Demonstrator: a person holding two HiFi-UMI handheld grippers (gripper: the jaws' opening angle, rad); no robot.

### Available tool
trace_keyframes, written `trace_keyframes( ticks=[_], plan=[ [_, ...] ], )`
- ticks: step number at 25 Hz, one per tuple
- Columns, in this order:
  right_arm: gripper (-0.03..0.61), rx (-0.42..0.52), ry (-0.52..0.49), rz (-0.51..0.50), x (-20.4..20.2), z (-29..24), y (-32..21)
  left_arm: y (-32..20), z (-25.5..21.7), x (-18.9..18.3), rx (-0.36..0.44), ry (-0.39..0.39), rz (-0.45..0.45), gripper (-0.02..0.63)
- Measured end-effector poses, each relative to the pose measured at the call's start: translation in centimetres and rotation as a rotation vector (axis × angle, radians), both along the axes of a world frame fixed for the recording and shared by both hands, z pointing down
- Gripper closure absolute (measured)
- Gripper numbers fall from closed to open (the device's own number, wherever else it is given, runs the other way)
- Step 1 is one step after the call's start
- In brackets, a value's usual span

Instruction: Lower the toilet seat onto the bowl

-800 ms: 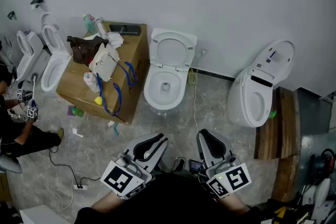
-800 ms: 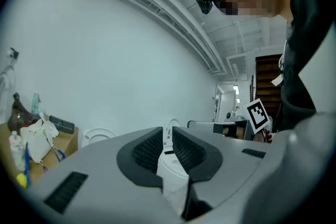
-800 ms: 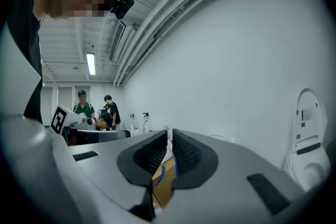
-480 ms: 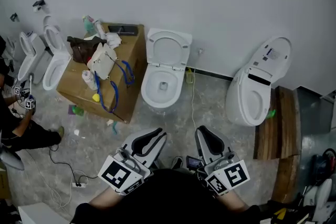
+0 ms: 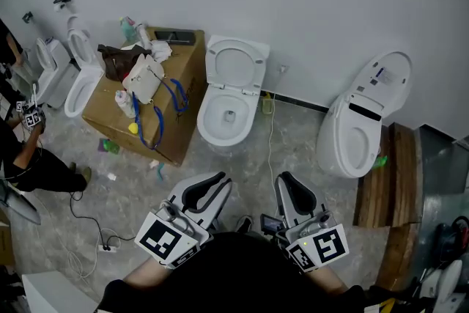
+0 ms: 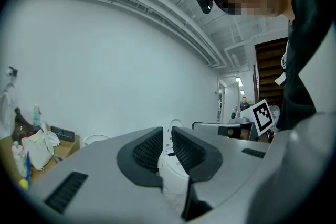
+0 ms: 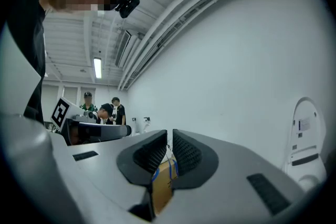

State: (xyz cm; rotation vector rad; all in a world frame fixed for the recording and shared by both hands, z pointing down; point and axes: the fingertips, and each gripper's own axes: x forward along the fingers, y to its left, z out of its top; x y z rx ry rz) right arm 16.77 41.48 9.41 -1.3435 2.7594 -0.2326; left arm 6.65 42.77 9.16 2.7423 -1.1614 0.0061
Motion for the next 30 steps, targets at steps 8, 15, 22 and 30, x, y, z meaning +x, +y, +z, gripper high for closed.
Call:
trace_keyframes(
  ticks=[8,15,22,30],
  plan=[
    [0.525,-0.033,-0.012,-0.016,2.8,1.3,-0.9,-0.6,0.1,2.4,0.048,-0.033,-0.068,0.549],
    [0.525,-0.062,-0.004,0.001,3.6,2.3,-2.7,-2.8,0.4,2.6,0.050,-0.033,-0.092,0.549],
    [0.525,-0.078,0.017,0.011,3.0,2.9,-6.3,-6.9,1.3,2.1,0.024,-0.034,-0.077,0.549],
    [0.525,-0.105,0.039,0.039,0.5,4.0,-13.2,-14.5,2.3,-0.6,0.007,-0.022,-0.056,0.549]
  ],
)
